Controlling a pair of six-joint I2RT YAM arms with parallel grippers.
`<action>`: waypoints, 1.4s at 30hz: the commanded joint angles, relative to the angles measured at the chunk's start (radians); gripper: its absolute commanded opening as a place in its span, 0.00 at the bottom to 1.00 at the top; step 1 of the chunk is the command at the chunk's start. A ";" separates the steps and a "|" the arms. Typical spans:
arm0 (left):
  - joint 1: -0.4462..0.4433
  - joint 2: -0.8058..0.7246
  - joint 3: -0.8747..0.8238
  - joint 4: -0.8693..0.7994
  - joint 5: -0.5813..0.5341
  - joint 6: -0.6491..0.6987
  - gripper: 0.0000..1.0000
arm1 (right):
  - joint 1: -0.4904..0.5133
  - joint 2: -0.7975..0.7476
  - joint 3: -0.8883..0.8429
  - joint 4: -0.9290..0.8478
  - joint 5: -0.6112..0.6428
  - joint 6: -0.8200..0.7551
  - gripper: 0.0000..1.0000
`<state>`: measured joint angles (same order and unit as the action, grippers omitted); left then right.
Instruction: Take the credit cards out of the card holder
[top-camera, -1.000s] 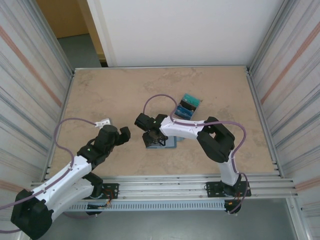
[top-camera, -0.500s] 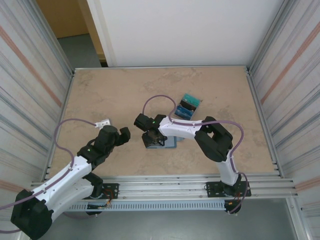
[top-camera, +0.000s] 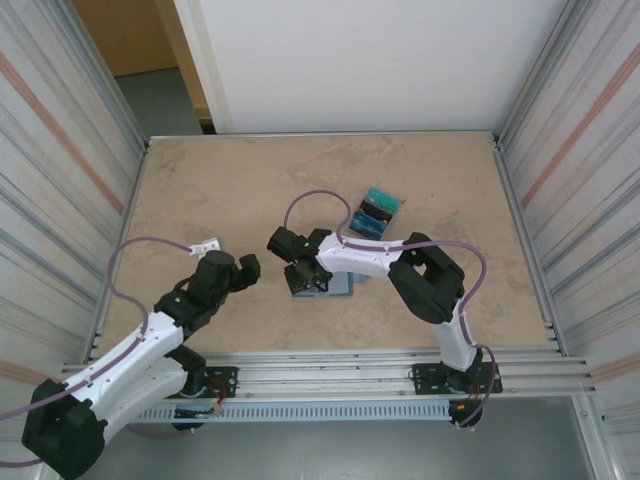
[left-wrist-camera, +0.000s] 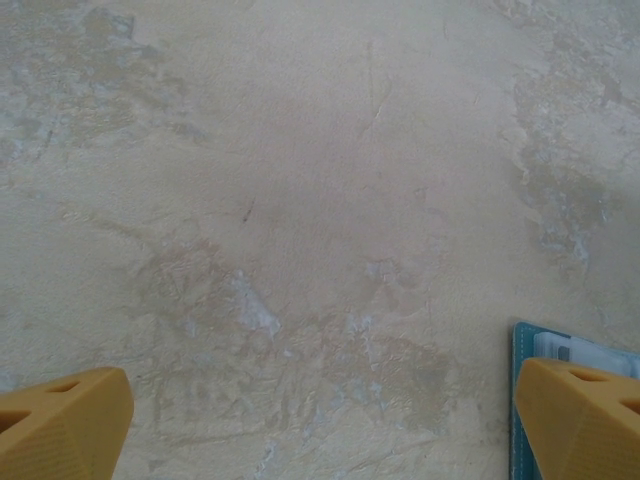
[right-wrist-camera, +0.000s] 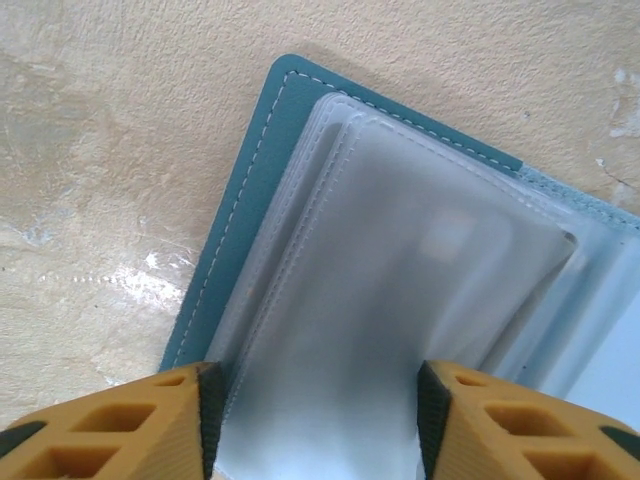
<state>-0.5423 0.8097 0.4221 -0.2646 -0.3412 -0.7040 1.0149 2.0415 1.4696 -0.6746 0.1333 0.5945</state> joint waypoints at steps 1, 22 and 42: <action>0.006 0.000 0.021 -0.007 -0.009 0.004 0.99 | -0.006 -0.007 -0.028 -0.007 -0.015 0.013 0.48; 0.007 -0.006 0.065 -0.025 0.004 0.035 0.99 | -0.032 -0.106 -0.068 -0.035 0.056 0.025 0.39; 0.006 0.007 0.090 -0.022 0.039 0.070 0.99 | -0.091 -0.237 -0.186 -0.075 0.158 0.077 0.43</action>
<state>-0.5423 0.8124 0.4805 -0.2821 -0.3126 -0.6548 0.9356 1.8572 1.3094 -0.7174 0.2504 0.6312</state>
